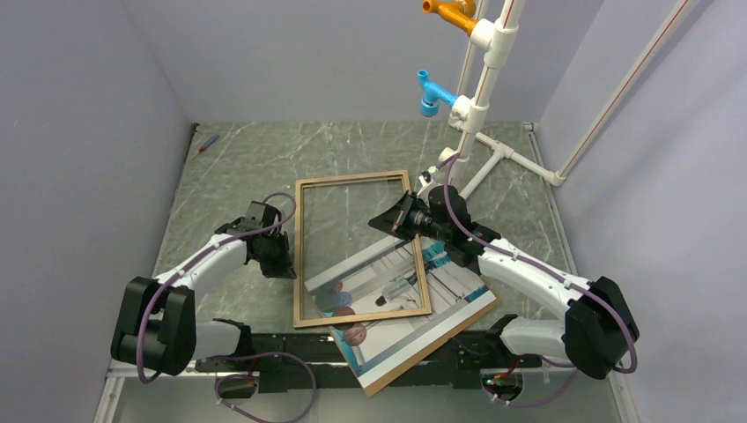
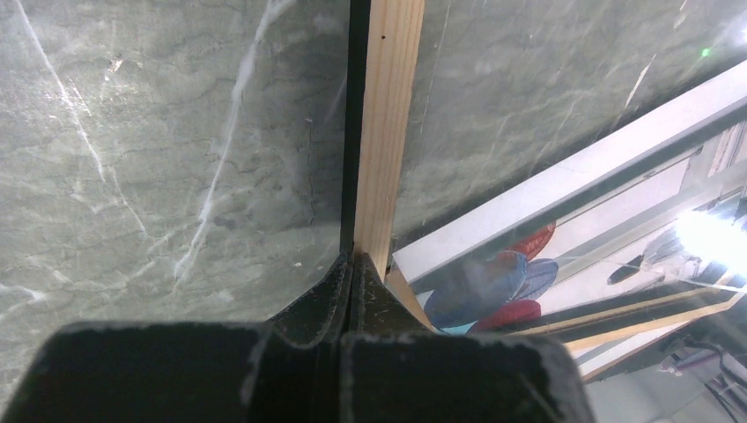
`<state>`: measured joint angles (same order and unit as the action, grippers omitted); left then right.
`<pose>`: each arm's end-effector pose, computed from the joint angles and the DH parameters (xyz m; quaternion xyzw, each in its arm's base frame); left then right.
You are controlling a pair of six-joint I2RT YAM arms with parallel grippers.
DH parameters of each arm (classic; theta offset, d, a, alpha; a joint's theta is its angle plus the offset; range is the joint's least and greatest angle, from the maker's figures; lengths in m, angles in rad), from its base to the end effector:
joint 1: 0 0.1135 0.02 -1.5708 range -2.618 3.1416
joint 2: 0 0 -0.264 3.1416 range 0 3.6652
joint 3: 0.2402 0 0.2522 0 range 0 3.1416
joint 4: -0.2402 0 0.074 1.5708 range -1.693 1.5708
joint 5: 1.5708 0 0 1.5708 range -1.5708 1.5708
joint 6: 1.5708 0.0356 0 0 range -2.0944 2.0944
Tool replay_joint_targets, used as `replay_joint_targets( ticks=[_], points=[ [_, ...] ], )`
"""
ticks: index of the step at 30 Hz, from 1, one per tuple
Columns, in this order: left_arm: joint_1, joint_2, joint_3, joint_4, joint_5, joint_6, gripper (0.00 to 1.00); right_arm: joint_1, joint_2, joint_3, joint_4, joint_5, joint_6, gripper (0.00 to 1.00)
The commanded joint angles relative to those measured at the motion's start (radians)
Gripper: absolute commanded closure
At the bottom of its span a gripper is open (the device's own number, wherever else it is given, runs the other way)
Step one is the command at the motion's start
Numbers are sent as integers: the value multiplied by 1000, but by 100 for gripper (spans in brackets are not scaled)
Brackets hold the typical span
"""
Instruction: Put the photo into the frame
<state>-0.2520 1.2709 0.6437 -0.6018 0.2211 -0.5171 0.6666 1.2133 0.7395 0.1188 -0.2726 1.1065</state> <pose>0.2034 -0.0604 0.1681 -0.1108 0.9733 -0.1642 0.1159 0.2098 0.1773 0.2648 0.1017 0.8106 0.5090 0.2712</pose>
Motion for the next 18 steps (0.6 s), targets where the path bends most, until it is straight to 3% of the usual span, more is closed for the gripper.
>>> replay_joint_targets(
  ticks=[1,18],
  points=[
    [-4,29,-19,17,-28,8,100,3,-29,6,41,-35,27,100],
    [-6,30,-26,25,-24,6,100,6,45,10,54,-98,-9,100]
  ],
)
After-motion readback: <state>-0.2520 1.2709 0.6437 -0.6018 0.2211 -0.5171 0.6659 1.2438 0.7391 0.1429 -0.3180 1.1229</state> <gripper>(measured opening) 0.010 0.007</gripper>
